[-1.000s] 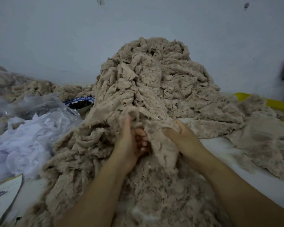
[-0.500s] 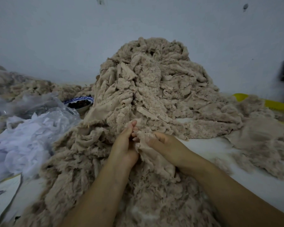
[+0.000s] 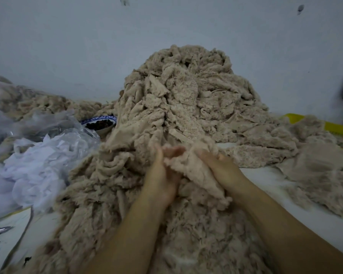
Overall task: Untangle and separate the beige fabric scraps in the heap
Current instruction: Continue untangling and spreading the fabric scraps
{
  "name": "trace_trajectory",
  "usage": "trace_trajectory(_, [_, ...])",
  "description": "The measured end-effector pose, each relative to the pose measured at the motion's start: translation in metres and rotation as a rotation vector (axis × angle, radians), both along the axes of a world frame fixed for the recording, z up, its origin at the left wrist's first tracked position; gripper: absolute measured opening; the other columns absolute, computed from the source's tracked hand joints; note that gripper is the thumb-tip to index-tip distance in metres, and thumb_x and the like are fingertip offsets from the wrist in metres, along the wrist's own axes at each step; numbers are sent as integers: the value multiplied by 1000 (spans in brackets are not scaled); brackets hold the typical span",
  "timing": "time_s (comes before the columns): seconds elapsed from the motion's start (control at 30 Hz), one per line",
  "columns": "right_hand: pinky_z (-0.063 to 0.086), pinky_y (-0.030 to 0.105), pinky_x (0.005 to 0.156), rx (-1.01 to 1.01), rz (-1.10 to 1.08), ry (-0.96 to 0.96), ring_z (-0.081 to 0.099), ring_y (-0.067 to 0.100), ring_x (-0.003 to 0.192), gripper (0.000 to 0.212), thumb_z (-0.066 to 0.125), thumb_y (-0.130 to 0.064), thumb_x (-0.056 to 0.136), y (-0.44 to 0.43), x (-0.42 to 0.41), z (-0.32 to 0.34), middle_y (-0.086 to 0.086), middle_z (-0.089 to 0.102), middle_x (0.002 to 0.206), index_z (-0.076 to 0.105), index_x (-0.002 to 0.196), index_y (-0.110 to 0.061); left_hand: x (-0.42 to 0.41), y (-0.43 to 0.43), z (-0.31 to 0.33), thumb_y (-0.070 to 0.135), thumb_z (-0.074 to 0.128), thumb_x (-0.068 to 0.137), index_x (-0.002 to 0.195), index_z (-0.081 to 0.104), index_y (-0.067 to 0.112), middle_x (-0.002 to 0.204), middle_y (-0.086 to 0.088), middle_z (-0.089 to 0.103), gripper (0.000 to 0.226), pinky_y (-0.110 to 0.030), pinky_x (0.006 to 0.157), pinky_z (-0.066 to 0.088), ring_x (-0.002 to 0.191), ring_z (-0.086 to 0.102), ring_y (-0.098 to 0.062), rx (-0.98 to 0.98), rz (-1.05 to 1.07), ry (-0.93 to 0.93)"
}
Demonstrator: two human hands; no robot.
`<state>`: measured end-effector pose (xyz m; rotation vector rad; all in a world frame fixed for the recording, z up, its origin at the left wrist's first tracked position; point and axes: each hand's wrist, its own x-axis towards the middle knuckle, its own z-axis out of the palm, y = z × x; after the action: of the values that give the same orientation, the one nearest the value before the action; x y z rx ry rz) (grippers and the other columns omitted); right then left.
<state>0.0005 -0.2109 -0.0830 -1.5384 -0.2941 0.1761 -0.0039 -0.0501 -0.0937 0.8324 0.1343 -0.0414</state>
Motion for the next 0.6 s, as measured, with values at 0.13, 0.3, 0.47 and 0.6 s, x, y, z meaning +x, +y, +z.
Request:
trace_trajectory(0.13, [57,22,71,-4,-31,-71,74,16,90,24,56,-43,98,1,5,-8,0,78,97,77,98,-31,-9,-14,1,87,51,65,109,77,21,109,-8,76,83,-34,85,56,92,74,-19,417,-97,-79])
trace_trajectory(0.3, [54,15,64,-58,-113,-134,72,4,82,18,58,-43,97,1,5,-12,-13,77,90,74,92,-35,-18,-14,-3,46,74,80,84,72,19,78,-6,71,27,-23,51,50,64,65,-16,554,-44,-167])
trace_trajectory(0.47, [58,27,76,33,-126,-87,73,12,92,30,61,-45,94,2,3,-8,-5,77,101,69,112,-22,-18,-8,3,30,62,98,87,71,13,86,-11,76,22,-29,64,58,75,71,-20,422,133,-136])
trace_trajectory(0.6, [54,26,71,82,-181,-66,73,11,85,34,64,-52,87,4,2,-6,-5,77,93,68,102,-23,-14,-7,8,32,59,99,72,66,15,67,-3,69,32,-27,60,54,61,65,-14,326,251,-76])
